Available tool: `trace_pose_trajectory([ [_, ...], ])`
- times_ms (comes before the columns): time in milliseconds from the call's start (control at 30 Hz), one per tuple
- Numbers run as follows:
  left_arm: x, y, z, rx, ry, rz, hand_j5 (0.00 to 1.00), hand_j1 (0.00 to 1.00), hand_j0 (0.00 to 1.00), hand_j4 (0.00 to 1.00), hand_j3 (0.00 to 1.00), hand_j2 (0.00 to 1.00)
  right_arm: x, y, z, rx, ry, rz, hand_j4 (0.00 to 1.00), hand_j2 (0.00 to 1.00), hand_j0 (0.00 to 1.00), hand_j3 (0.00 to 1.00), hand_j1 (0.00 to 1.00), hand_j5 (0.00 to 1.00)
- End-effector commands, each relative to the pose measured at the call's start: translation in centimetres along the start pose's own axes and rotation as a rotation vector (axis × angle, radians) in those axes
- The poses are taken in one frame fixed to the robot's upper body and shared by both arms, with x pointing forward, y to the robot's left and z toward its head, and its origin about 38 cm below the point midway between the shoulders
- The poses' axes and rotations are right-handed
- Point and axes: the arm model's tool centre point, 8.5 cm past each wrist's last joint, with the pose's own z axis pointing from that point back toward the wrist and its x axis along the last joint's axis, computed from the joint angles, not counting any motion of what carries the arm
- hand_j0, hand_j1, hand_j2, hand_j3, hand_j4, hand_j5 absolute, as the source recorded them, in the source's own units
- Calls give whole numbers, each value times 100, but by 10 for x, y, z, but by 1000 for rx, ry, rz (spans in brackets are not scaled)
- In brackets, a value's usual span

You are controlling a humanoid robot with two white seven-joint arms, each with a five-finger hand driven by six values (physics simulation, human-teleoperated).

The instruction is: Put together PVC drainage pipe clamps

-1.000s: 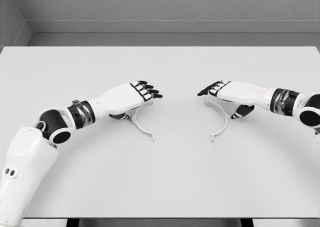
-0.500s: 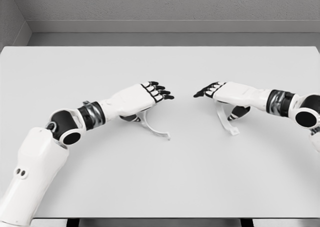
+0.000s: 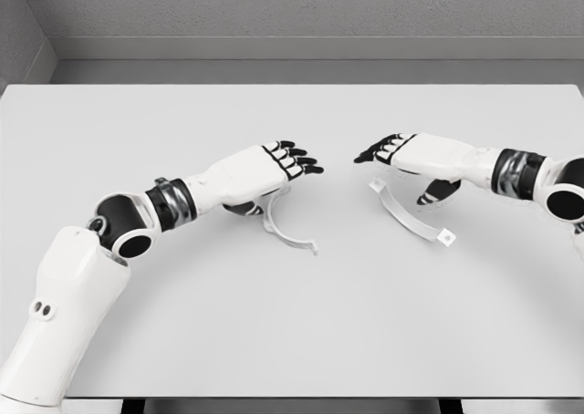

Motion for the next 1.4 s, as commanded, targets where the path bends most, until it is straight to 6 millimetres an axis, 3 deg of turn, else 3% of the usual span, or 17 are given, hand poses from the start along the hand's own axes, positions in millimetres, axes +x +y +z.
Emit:
trace_pose_trajectory([
  [0,-3,2,3,10,8,6,100,100,100,100,100,100,-9,-7,12,-14,32,3,100,100,100,100,100,100],
  [133,-3,3,4,13,7,8,100,100,100,100,100,100,-23,-16,30,-33,79,9,100,100,100,100,100,100],
  [200,-1,6,4,23,1,5,100,100,100,100,100,100,-32,-19,50,-28,116,27,100,100,100,100,100,100],
  [300,-1,6,4,23,1,3,100,100,100,100,100,100,-38,-15,72,16,111,72,100,100,100,100,100,100],
  [367,-1,6,4,24,1,2,100,100,100,100,100,100,-37,-8,76,37,99,80,100,100,100,100,100,100],
  [533,-2,7,5,23,1,0,100,100,100,100,100,100,-30,0,71,52,54,88,100,100,100,100,100,100],
  [600,-3,7,6,22,4,1,100,100,100,100,100,100,-17,-1,69,54,23,115,100,100,100,100,100,100],
  [733,-11,9,20,19,31,-20,100,100,100,100,100,100,-15,1,73,58,16,113,100,100,100,100,100,100],
  [900,-21,7,33,-3,55,-37,100,100,100,100,100,100,3,15,71,78,-32,108,100,100,100,100,100,100],
  [1000,-25,8,38,-3,69,-39,100,100,100,100,100,100,26,17,66,74,-91,135,100,100,100,100,100,100],
  [1367,-26,9,39,-2,71,-41,100,100,100,100,100,100,49,37,51,110,-164,128,100,100,100,100,100,100],
])
